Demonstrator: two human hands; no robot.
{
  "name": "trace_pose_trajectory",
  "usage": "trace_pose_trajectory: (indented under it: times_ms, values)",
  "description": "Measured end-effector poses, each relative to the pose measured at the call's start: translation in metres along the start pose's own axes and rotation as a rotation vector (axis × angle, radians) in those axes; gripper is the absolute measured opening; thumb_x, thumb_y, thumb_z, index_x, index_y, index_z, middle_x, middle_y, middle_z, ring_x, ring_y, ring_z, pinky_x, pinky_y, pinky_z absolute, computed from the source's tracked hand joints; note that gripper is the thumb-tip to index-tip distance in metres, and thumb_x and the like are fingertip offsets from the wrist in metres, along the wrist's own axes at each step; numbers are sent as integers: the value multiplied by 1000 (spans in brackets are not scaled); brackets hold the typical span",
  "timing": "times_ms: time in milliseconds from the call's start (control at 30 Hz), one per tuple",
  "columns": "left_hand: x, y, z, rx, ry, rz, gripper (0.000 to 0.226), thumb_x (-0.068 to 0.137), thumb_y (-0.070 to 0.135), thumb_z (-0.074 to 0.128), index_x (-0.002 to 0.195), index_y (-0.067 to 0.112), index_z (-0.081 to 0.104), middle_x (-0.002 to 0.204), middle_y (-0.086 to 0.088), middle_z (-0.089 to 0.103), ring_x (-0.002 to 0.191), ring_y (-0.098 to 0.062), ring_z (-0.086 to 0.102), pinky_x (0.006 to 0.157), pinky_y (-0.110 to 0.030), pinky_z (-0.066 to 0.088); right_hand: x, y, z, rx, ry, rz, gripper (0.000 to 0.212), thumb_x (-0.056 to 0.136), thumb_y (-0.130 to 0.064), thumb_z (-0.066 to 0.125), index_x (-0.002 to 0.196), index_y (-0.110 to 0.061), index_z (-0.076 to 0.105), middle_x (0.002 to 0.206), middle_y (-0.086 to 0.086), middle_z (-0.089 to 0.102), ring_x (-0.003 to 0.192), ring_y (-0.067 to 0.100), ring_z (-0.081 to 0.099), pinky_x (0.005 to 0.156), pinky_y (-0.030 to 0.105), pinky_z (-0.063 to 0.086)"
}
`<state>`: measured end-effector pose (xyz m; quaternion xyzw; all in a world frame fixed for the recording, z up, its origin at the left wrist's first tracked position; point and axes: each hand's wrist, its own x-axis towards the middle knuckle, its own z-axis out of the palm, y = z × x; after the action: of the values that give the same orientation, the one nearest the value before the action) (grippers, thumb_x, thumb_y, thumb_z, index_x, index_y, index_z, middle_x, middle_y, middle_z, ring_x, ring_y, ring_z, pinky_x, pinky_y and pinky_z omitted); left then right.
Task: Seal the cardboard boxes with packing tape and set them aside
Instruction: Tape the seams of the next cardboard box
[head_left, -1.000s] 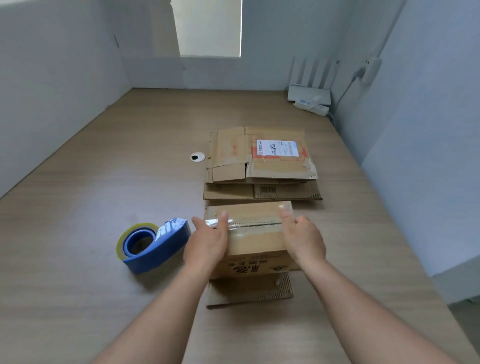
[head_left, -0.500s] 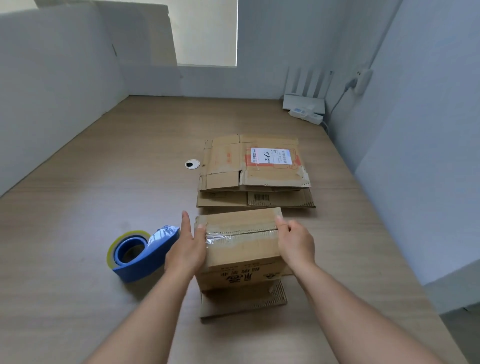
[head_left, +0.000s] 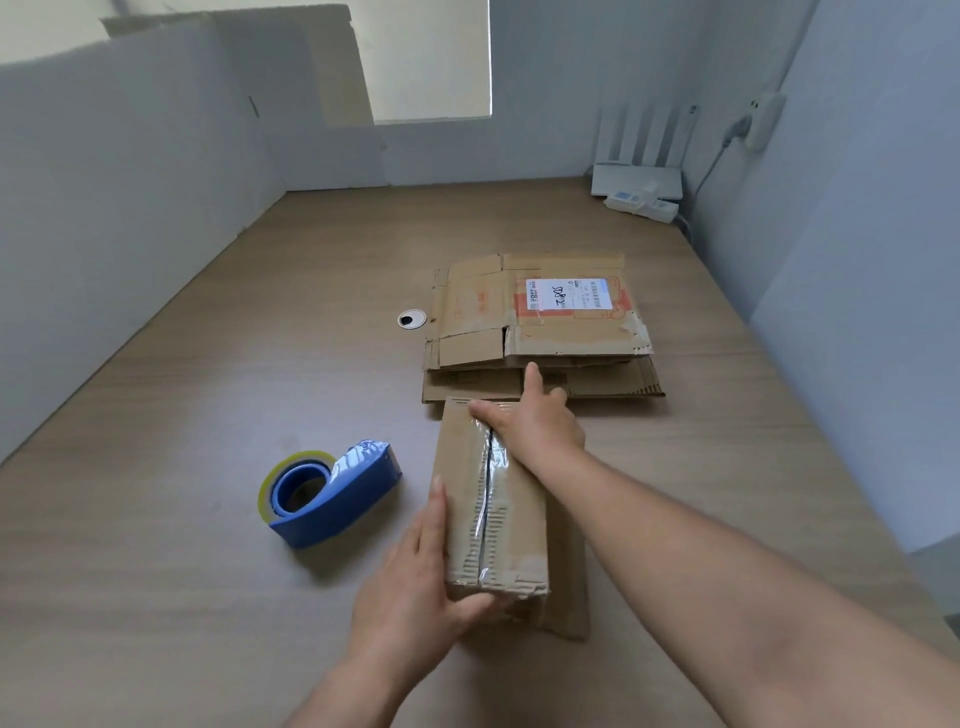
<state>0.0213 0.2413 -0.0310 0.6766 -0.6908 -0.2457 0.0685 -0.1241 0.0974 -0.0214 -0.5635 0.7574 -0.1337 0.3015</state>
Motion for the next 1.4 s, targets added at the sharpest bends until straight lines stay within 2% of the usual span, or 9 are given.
trace_pose_trajectory:
  times_ms: [167,433,633,700,800,933,1100,1200,1400]
  values:
    - [11,22,14,-80,153,-122,113,71,63,65,151,35,-10,145,10,44,124,-18,48,92,-33,47,-35,25,10,-10,-129,-193,73,87,-64,50,147,-50,11,160,10,-8,141,36,23,109,43,29]
    - [32,32,16,-62,149,-105,112,74,64,63,152,27,-7,139,2,52,120,-23,54,89,-37,50,-79,76,13,103,-182,-368,46,93,-50,50,137,-56,35,158,3,-20,148,21,1,120,37,16]
    - [38,-2,-9,-248,-269,120,118,81,27,70,145,35,-28,151,9,33,111,-5,52,83,-15,44,-82,82,-1,-97,-212,-425,62,83,-64,53,136,-65,22,157,-2,-25,148,24,8,116,41,27]
    - [38,-22,-20,-391,-371,119,111,83,16,67,146,40,-21,154,10,25,117,1,47,94,-19,43,-83,82,-2,-211,-228,-442,74,77,-68,57,137,-67,12,156,-2,-28,147,26,10,113,45,32]
    - [42,-48,-29,-502,-153,48,92,79,20,61,152,31,8,155,1,29,132,-6,38,110,-30,34,-80,82,-1,-364,-176,-458,87,80,-56,65,138,-66,1,157,4,-25,144,29,22,107,42,41]
    - [61,-74,-34,-208,247,-111,64,91,27,59,147,13,32,147,-6,41,135,-23,37,107,-37,33,-70,78,3,-321,-110,-444,86,83,-39,67,139,-64,7,159,6,-18,139,30,33,105,38,42]
    - [90,-94,-31,31,116,-270,47,92,39,54,125,5,44,121,-15,57,106,-33,55,83,-40,45,-53,77,1,-230,-111,-454,85,80,-30,71,137,-64,18,159,1,-16,138,26,35,107,34,39]
    - [105,-96,-28,37,174,-333,43,89,41,58,108,4,47,107,-14,60,86,-31,55,66,-35,42,-51,79,2,-207,-107,-458,85,78,-28,73,136,-64,23,160,-1,-14,138,24,36,107,32,39]
    - [117,-102,-18,51,145,-546,55,79,49,66,108,5,52,100,-11,65,89,-32,61,73,-34,49,-53,77,2,-221,-112,-454,87,78,-33,74,132,-69,17,159,-1,-16,140,24,33,109,34,38]
